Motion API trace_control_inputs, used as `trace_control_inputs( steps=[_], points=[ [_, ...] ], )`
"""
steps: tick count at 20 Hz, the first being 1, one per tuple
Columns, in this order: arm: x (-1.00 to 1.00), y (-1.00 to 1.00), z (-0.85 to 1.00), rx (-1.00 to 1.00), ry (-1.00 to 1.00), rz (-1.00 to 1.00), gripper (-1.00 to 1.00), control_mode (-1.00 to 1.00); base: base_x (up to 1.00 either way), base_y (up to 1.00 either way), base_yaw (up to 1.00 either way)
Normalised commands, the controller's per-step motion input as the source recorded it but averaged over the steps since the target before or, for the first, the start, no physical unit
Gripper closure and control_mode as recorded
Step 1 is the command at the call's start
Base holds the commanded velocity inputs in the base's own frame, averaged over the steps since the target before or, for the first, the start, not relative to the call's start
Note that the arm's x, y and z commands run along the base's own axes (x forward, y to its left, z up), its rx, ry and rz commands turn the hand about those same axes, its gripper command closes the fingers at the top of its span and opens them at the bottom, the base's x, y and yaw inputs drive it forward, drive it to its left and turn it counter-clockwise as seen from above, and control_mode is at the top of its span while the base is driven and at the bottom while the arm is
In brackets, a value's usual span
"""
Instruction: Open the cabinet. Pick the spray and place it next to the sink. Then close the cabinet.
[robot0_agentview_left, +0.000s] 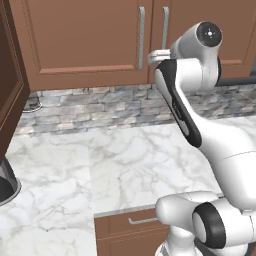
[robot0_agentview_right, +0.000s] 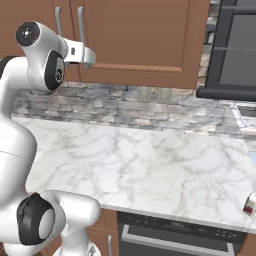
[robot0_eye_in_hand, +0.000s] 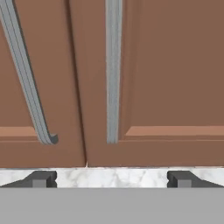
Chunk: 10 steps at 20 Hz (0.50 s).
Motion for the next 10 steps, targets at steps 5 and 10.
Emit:
trace_control_inputs(
  steps=[5,10],
  points=[
    [0.13,-0.01,0.0,0.0,0.0,0.04,-1.0,-1.0,0.0,0.0,0.0],
    [0.27,-0.03,0.0,0.0,0.0,0.03,-1.0,-1.0,0.0,0.0,0.0]
  ],
)
